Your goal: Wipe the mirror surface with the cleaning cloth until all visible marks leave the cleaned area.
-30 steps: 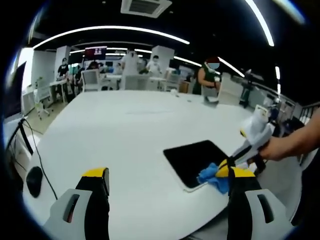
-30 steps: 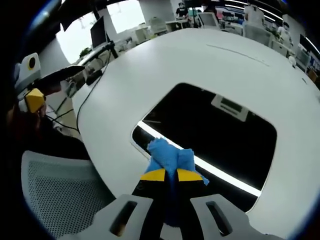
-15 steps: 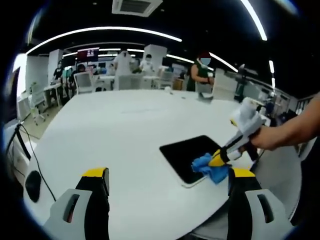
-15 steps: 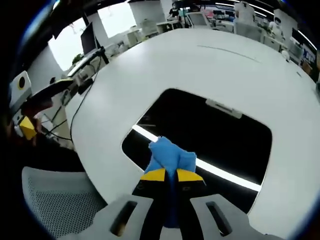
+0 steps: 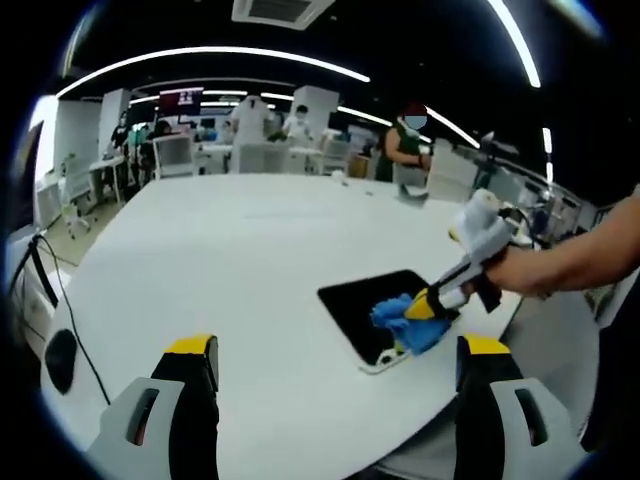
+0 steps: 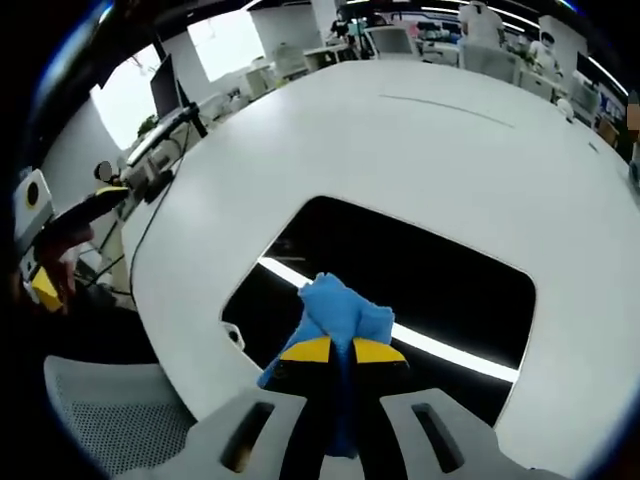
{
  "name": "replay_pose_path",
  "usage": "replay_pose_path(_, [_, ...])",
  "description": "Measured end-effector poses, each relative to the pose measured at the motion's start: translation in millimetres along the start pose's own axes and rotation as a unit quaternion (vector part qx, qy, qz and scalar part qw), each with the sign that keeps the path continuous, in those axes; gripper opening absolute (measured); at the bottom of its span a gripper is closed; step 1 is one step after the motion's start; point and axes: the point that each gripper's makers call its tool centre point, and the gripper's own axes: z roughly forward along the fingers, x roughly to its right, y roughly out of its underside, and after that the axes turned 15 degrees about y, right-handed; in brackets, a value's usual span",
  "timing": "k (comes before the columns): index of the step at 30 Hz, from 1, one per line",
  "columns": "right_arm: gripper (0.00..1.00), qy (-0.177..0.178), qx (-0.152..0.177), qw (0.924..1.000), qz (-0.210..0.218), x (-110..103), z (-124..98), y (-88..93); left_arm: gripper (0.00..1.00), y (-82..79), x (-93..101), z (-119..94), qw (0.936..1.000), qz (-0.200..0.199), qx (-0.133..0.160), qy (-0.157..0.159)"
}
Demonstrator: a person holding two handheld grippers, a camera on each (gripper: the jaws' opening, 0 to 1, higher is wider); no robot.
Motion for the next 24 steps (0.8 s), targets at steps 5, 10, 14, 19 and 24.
replay_pose_path(5, [0.00,0.001,0.000,1.0000,-0.002,5.2,5.3,-7.5,0.99,0.5,-1.2,1.7,1.0000,-0.004,0.000,-0.003])
replay_pose_path(10, [0.00,0.001,0.000,1.0000,0.000,10.4,10.8,-15.3,0.99,2.2,-0.4,2.9,1.0000,-0.005,-0.002,-0.004])
replay_pose_path(14, [0.00,0.000,-0.001,1.0000,0.003,14.5,14.7,-22.0,0.99,5.2,0.7,1.7,0.9999,0.000,-0.009,-0.005])
replay_pose_path(19, [0.00,-0.001,0.000,1.0000,0.009,19.5,20.6,-30.5,0.99,-0.8,6.9,-1.5,1.0000,0.001,0.004,0.008])
replay_pose_path(24, [0.00,0.001,0.000,0.9999,0.010,24.9,27.3,-41.5,0.99,-5.8,2.8,-6.1,0.9999,0.008,0.008,-0.006])
